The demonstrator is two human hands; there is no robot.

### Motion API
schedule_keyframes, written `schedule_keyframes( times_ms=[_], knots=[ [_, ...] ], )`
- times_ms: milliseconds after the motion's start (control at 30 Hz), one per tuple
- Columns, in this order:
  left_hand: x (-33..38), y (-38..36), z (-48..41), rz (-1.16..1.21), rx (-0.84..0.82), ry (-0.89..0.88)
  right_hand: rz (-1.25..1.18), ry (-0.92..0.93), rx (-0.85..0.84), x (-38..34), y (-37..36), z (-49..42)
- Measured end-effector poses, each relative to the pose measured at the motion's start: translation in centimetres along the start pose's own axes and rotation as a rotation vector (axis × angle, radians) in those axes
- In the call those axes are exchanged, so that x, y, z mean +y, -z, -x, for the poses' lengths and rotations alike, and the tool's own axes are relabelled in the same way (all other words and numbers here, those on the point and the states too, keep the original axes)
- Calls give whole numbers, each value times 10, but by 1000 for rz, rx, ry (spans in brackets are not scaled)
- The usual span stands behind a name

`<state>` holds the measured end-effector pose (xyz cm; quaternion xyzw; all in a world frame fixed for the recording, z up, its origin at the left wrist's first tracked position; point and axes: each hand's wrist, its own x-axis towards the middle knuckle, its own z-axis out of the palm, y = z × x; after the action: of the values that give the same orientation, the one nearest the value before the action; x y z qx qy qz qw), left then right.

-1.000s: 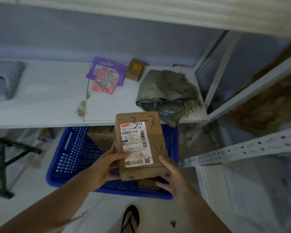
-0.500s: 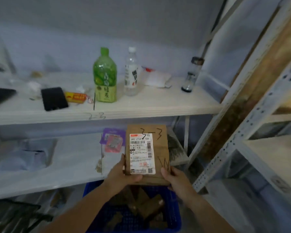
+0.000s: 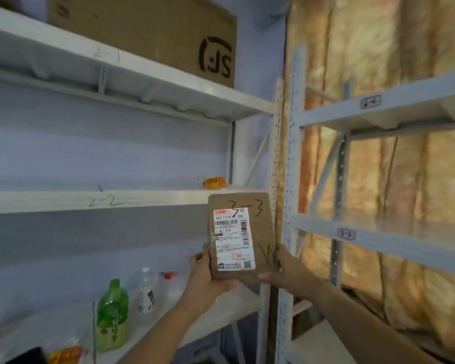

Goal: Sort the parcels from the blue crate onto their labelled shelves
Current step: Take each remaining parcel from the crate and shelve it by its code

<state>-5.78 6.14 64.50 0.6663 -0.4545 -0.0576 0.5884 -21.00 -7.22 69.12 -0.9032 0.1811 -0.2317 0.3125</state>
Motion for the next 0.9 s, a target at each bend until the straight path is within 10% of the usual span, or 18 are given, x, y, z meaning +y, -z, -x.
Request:
schedule_keyframes(
  times_ms=[300,900],
  knots=[
    [160,-69,-20,64,2,-440,160,-24,345,-22,142,64],
    [314,-316,67,230,-133,-490,534,-209,586,44,343,296]
  ],
)
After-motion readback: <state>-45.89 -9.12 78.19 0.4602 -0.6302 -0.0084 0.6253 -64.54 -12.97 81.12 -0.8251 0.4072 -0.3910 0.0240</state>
